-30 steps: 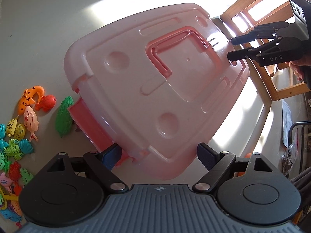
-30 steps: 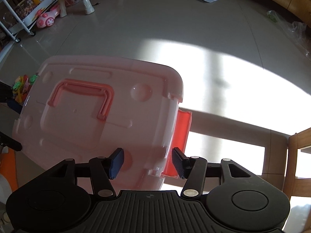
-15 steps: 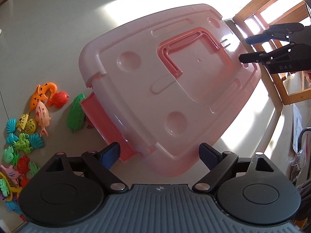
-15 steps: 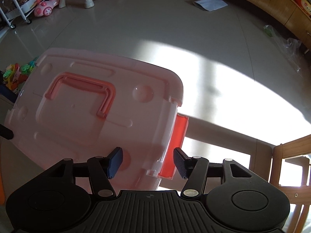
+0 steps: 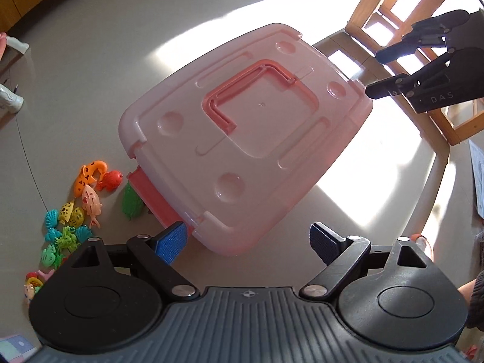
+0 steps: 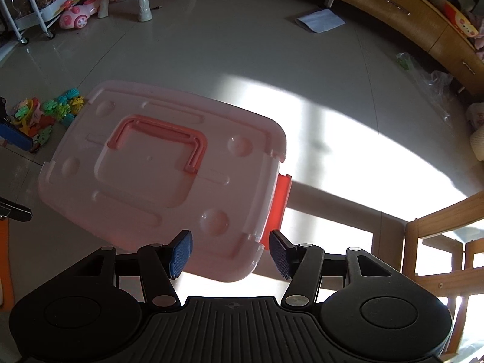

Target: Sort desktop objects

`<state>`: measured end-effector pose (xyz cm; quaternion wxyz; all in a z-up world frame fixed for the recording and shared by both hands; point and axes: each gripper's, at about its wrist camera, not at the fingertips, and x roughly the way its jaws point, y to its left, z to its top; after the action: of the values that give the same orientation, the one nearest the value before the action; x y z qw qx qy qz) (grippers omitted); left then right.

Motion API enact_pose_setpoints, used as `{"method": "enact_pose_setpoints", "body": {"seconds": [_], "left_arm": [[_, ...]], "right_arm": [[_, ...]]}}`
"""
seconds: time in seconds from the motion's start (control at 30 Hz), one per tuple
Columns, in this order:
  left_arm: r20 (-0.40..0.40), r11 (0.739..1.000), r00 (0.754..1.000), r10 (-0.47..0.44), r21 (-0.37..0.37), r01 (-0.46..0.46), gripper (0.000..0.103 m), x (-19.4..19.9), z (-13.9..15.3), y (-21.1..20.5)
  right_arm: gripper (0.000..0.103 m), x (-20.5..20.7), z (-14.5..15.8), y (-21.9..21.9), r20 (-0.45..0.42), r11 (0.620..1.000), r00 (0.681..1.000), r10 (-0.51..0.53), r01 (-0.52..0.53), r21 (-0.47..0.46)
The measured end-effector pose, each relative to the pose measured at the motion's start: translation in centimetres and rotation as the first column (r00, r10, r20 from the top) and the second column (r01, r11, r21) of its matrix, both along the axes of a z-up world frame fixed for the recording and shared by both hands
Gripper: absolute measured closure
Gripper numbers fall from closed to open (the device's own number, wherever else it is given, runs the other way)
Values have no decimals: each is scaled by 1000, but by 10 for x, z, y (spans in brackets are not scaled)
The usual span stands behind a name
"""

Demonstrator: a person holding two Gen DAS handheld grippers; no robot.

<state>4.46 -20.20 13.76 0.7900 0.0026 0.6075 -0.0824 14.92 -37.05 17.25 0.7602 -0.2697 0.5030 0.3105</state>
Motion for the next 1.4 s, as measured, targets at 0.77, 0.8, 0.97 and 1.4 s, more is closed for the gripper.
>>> {"method": "enact_pose_setpoints", "body": {"seconds": [0.77,0.8,0.97,1.4], "left_arm": [[104,974,990,96,194,-115,4,-87,14,-64],[104,968,989,108,214,-128,4,-91,11,-66],[61,962,985,160,213,-169,3,-105,-10,-69],[60,952,976,211,216,-219,3,-132,-45,-90]], "right_arm": [[38,-133,6,-13,2,957,959,-285,284,57],[37,-137,5,-14,4,949,951,-310,309,69],[28,-161,-10,-22,-6,889,899,-437,433,146],[11,-204,-57,-24,-45,804,819,-572,571,165]]}}
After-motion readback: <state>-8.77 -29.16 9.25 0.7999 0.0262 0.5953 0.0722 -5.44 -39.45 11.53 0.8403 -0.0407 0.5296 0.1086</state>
